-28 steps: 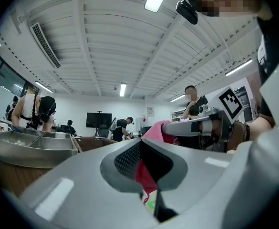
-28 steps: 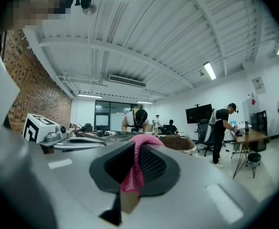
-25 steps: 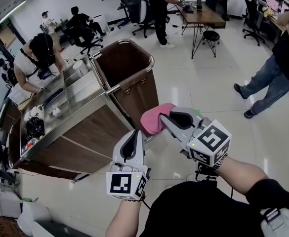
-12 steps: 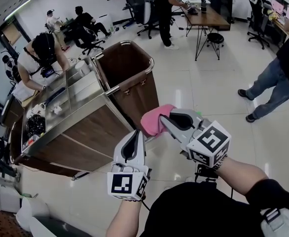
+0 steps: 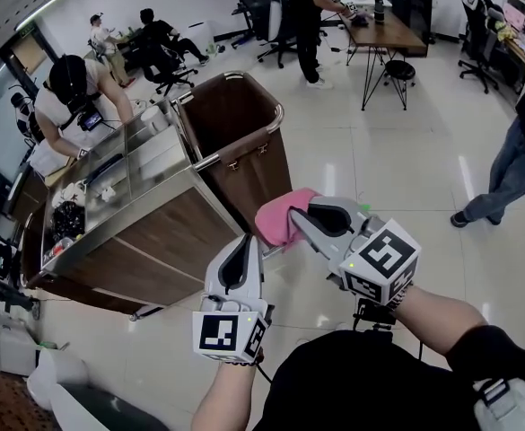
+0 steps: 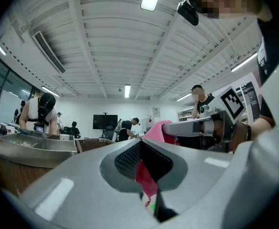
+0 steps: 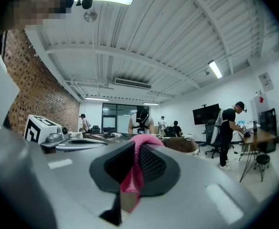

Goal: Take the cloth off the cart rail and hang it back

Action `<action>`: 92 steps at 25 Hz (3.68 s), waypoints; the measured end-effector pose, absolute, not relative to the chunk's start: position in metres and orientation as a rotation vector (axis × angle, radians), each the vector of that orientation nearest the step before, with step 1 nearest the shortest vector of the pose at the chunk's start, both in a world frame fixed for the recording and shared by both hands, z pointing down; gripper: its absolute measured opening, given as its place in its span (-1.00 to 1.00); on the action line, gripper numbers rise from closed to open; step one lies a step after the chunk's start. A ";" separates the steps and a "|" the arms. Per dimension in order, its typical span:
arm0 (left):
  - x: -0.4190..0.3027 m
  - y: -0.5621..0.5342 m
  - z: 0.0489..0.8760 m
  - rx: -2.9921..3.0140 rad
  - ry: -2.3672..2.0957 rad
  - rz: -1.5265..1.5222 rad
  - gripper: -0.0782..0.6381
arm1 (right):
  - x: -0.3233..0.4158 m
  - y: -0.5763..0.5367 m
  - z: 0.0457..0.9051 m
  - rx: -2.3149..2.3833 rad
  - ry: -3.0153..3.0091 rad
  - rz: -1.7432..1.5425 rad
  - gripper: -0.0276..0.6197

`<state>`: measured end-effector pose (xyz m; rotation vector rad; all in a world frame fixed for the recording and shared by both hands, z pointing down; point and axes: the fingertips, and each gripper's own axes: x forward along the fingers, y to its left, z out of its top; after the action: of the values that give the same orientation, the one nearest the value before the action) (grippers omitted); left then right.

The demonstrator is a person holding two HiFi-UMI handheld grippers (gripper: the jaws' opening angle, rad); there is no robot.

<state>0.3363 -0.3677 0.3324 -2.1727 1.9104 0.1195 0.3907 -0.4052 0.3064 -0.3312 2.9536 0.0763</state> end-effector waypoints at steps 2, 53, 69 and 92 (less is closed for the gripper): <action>0.335 -0.369 0.332 -2.158 1.929 0.116 -0.77 | 0.389 -0.406 0.305 -0.309 2.953 0.073 -0.84; 0.088 0.023 0.344 -1.339 2.532 0.064 -0.77 | 0.112 -0.038 0.309 0.690 2.862 0.061 -0.84; -0.035 0.083 0.356 -1.155 2.627 0.073 -0.77 | -0.022 0.017 0.321 0.876 2.817 0.075 -0.84; -0.275 0.119 0.354 -1.099 2.683 0.072 -0.77 | -0.263 0.053 0.320 0.946 2.811 0.034 -0.84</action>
<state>-0.2747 0.1191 0.3538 -1.0986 2.6834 0.0719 -0.2633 0.0527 0.3202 0.9461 2.8113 0.0341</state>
